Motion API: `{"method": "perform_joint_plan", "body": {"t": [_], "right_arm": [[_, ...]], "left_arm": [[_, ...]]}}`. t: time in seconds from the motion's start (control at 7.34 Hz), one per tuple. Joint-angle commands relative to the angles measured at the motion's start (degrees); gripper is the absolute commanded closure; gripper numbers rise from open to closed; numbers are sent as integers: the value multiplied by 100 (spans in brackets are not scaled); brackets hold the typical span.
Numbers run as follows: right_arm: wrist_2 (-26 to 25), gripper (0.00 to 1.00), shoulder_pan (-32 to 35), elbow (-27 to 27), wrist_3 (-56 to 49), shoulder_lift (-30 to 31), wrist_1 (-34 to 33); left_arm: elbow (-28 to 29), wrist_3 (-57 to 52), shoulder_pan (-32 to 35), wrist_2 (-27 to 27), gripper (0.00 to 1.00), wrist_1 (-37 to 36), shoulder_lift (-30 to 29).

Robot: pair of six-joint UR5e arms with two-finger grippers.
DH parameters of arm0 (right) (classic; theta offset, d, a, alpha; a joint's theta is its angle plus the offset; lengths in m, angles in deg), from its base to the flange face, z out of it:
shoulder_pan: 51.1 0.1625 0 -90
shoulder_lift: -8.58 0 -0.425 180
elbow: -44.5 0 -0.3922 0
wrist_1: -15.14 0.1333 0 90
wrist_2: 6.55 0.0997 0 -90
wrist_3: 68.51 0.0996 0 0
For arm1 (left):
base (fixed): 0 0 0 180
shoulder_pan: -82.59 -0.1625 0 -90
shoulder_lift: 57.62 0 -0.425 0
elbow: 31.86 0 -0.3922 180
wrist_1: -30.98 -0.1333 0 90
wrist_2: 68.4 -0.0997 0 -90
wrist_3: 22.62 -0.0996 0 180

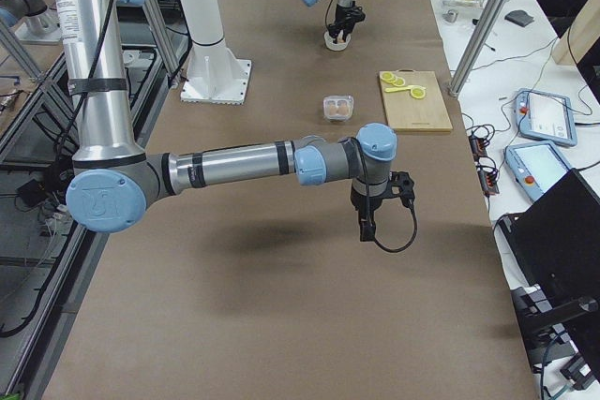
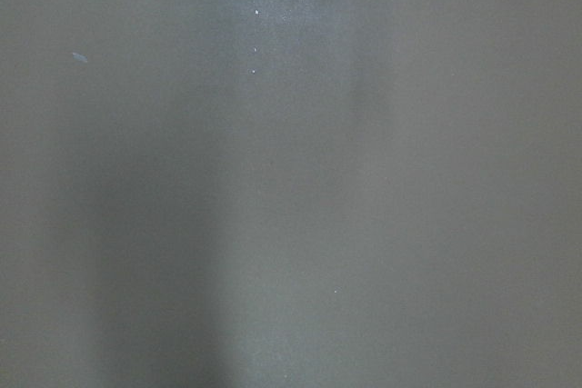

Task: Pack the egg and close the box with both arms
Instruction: 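Close the left gripper on the brown egg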

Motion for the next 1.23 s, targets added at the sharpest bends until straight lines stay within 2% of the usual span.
{"method": "perform_joint_plan", "body": {"t": [0.0,0.41,1.09], "right_arm": [[0,0,0,0,0,0,0],[0,0,-9,-9,0,0,0],[0,0,-26,0,9,-9,9]], "left_arm": [[0,0,-1,0,45,3,0],[1,-9,8,0,55,3,0],[-262,-9,87,35,55,-14,35]]}}
